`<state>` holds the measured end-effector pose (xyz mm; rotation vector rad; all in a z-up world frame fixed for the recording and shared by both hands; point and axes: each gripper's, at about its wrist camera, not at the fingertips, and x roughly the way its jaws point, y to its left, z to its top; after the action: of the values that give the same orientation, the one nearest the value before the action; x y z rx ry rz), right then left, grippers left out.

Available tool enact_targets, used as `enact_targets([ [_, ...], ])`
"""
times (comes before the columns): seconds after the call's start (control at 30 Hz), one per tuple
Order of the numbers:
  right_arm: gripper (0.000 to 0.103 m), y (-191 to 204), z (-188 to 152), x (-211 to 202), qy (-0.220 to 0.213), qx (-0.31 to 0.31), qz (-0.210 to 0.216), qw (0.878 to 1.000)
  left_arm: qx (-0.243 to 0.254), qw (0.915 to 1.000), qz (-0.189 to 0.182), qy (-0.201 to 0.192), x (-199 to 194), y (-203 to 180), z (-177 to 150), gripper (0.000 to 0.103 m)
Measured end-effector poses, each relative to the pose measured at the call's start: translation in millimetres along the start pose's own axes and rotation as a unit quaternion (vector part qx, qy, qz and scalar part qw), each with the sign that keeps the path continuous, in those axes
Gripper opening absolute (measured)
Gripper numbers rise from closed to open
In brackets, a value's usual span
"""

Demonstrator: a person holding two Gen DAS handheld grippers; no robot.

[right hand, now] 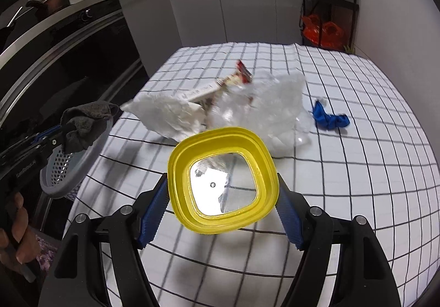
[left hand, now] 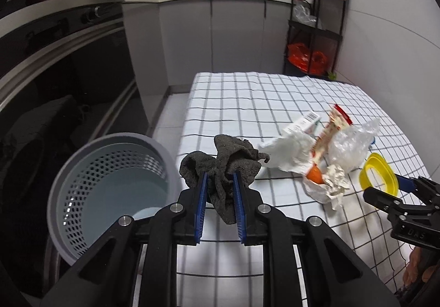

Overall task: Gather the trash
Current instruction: 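Carry the grey cloth and yellow lid over the wastebasket with both tools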

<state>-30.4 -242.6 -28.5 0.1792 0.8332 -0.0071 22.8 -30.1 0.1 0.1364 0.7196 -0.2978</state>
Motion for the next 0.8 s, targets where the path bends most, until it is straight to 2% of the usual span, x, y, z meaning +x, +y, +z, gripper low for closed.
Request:
enact_targets([
  [0.17, 0.07, 43.0, 13.8, -3.4, -0.014, -0.028, 0.033, 0.999, -0.025, 0.9984, 0.051, -0.006, -3.3, 37.8, 5.1, 0.019],
  [0.4, 0.07, 111.0, 32.8, 17.7, -0.011, -0.073, 0.092, 0.993, -0.074, 0.9914, 0.108, -0.005, -8.4, 99.3, 4.9, 0.019],
  [0.63, 0.07, 169.4, 51.1, 55.0, 0.01, -0.1, 0.146, 0.984, -0.119, 0.9824, 0.14, 0.033, 7.0, 148.9, -8.8, 0.019],
  [0.8, 0.07, 202.2, 64.2, 82.6, 0.029, -0.124, 0.164, 0.978, -0.138, 0.9775, 0.15, 0.052, 15.1, 168.0, -19.2, 0.019],
])
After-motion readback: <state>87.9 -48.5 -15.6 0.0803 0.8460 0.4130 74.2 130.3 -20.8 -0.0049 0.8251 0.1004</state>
